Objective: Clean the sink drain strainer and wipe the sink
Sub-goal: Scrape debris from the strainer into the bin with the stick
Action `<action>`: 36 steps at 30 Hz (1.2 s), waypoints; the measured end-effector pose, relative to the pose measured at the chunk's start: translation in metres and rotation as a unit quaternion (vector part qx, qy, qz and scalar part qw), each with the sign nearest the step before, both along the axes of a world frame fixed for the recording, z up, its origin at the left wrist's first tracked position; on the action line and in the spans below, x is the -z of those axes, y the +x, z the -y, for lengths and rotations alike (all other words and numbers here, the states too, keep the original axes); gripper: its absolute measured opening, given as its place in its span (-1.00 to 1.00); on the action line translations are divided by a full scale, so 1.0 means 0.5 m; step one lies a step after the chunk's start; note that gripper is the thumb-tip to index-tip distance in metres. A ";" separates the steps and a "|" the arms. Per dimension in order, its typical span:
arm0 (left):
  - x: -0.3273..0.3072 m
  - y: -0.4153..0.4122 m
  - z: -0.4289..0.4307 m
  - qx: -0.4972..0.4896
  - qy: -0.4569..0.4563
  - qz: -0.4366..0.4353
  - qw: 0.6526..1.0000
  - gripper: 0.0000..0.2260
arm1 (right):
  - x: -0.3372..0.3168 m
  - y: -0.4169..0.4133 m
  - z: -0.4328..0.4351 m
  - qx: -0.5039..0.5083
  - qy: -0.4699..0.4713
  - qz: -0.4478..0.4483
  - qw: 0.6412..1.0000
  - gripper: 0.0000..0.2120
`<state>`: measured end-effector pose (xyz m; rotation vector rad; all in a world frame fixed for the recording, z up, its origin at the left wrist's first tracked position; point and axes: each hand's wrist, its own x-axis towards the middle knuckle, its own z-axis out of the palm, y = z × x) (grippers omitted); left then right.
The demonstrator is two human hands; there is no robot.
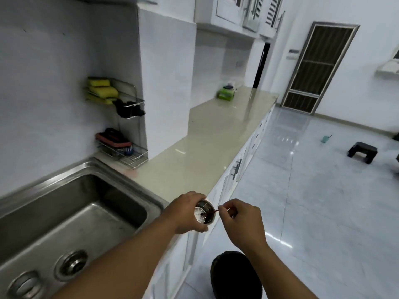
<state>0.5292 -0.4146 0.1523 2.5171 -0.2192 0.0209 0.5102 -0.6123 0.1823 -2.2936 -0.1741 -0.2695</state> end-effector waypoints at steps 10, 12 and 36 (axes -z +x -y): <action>-0.061 -0.193 -0.351 -0.104 0.024 0.030 0.994 -0.18 | -0.060 -0.099 -0.332 -0.104 -0.038 0.001 0.994 -0.86; -0.060 -0.234 -0.418 -0.131 0.028 0.020 0.991 -0.13 | -0.064 -0.116 -0.404 -0.126 -0.050 -0.001 0.991 -0.85; 0.244 -0.434 -0.725 -0.345 -0.050 -0.133 0.928 -0.19 | 0.178 -0.103 -0.855 -0.422 -0.214 -0.104 0.875 -0.82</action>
